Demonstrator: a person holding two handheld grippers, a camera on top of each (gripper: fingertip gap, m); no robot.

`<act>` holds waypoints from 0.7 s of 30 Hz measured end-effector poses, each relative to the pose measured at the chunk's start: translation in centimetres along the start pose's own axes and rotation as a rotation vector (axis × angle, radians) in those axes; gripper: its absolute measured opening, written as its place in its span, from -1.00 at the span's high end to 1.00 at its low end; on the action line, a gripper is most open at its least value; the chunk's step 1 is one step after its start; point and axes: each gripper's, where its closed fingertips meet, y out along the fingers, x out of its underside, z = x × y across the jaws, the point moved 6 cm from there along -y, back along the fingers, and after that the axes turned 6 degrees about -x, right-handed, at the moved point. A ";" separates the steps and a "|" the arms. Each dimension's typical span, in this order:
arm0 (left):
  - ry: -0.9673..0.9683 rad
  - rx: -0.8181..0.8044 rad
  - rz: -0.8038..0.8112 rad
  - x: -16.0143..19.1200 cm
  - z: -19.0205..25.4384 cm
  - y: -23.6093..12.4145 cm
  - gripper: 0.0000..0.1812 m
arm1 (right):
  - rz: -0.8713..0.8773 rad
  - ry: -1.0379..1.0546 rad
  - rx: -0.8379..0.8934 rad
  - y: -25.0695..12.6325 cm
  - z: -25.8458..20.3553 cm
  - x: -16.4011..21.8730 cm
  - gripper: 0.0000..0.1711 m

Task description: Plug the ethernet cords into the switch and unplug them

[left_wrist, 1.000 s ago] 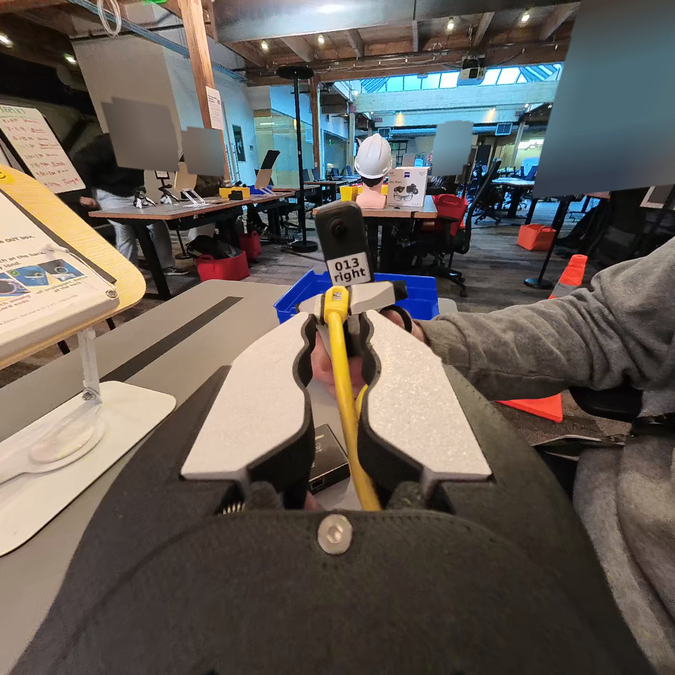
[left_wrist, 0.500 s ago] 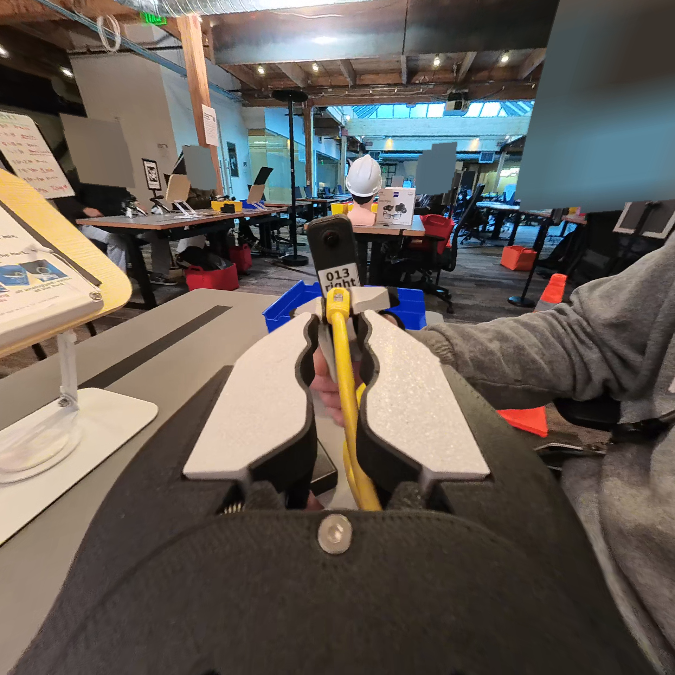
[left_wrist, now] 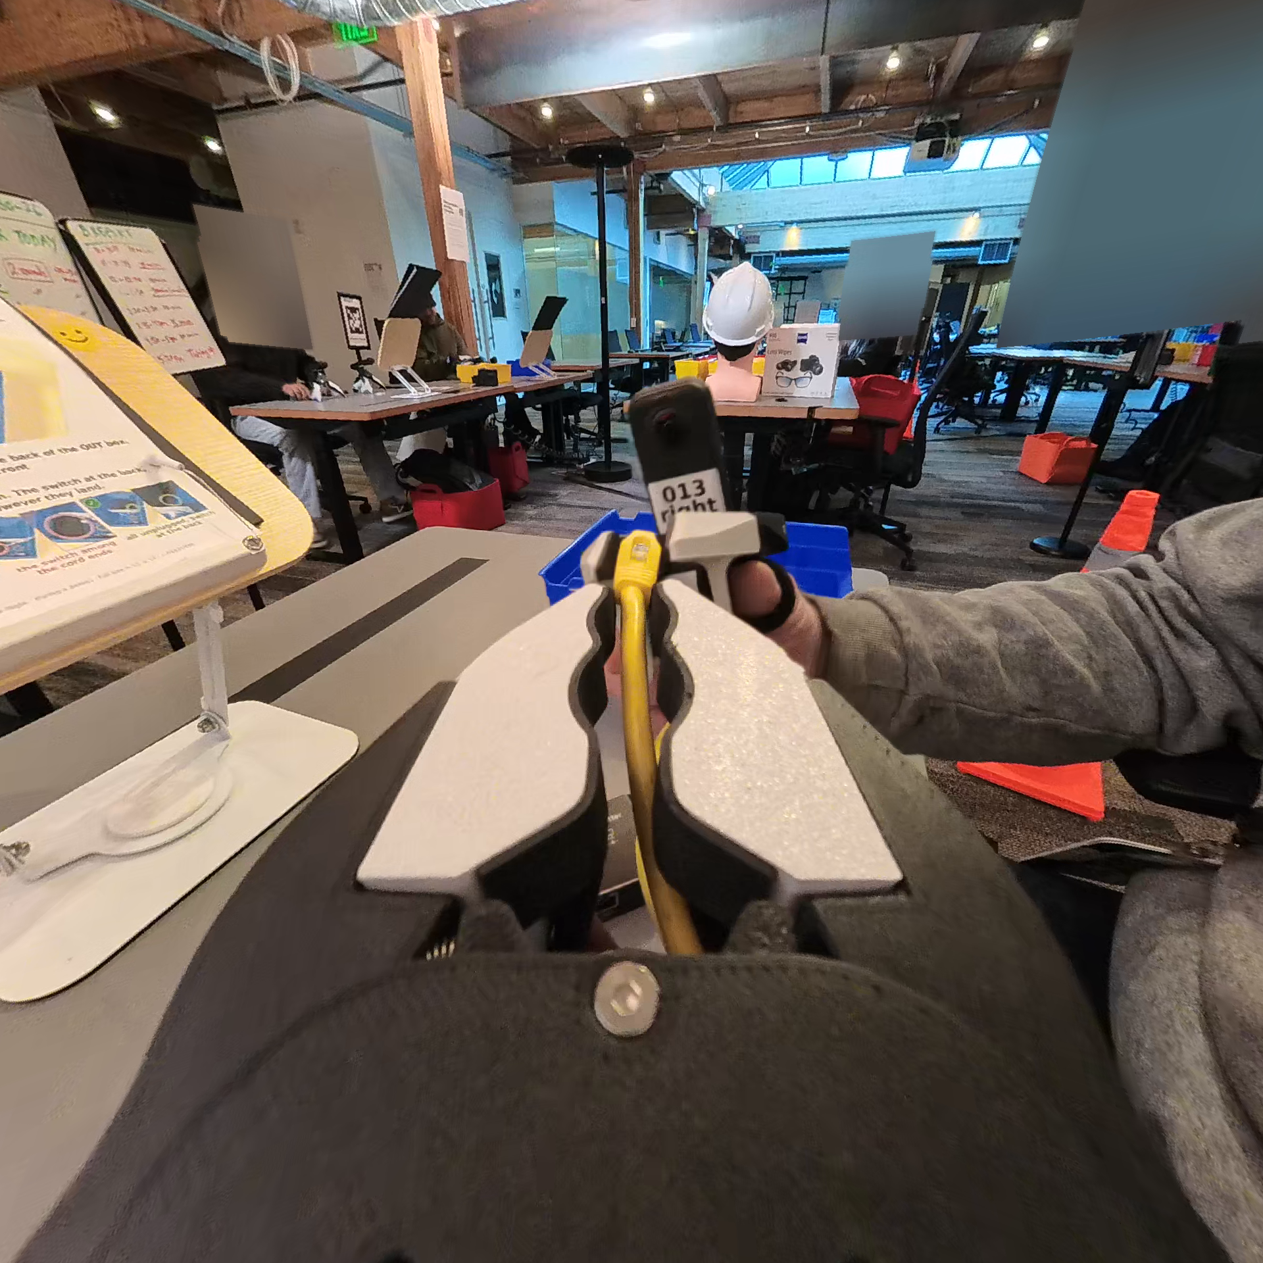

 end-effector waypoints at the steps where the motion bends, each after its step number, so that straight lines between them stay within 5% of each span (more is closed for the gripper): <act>1: -0.003 0.003 -0.010 0.1 -0.1 0.0 0.90 | -0.010 -0.021 0.011 -0.2 0.0 -0.2 0.80; 7: -0.016 0.026 -0.032 0.1 0.1 0.1 0.90 | -0.137 -0.055 0.023 -0.5 -0.3 -0.5 0.88; 21: -0.041 0.045 0.037 -0.3 0.5 0.4 0.85 | -0.019 0.015 -0.039 0.3 -0.4 -0.1 0.89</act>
